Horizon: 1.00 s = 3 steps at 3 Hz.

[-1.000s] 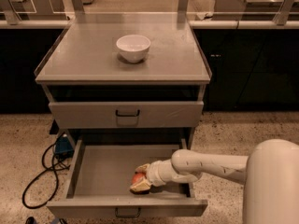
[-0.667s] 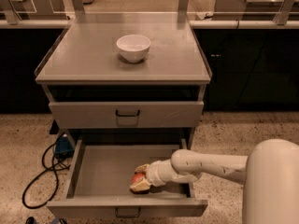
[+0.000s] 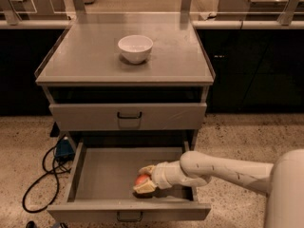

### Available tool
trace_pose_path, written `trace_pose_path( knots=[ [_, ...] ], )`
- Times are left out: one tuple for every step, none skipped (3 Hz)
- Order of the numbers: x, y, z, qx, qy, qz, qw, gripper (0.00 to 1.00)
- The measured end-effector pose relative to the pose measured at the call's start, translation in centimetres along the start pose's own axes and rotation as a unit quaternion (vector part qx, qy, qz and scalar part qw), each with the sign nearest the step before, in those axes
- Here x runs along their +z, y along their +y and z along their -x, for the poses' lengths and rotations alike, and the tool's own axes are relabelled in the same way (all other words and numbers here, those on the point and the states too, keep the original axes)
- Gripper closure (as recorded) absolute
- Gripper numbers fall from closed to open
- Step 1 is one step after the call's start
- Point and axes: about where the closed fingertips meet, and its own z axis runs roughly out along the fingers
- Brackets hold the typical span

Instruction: Pick apple from middle drawer and place on counter

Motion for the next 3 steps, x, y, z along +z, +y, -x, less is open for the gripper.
trace_pose_path(
  knots=[
    [-4.7,-0.1,5.9,-0.007,-0.022,-0.006,0.9997,1.00],
    [-9.9,-1.5,12.9,-0.024,-0.038,-0.029,0.9986,1.00],
    [-14.4,-1.8,19.6,-0.050,-0.043,-0.057,0.9962,1.00]
  ],
)
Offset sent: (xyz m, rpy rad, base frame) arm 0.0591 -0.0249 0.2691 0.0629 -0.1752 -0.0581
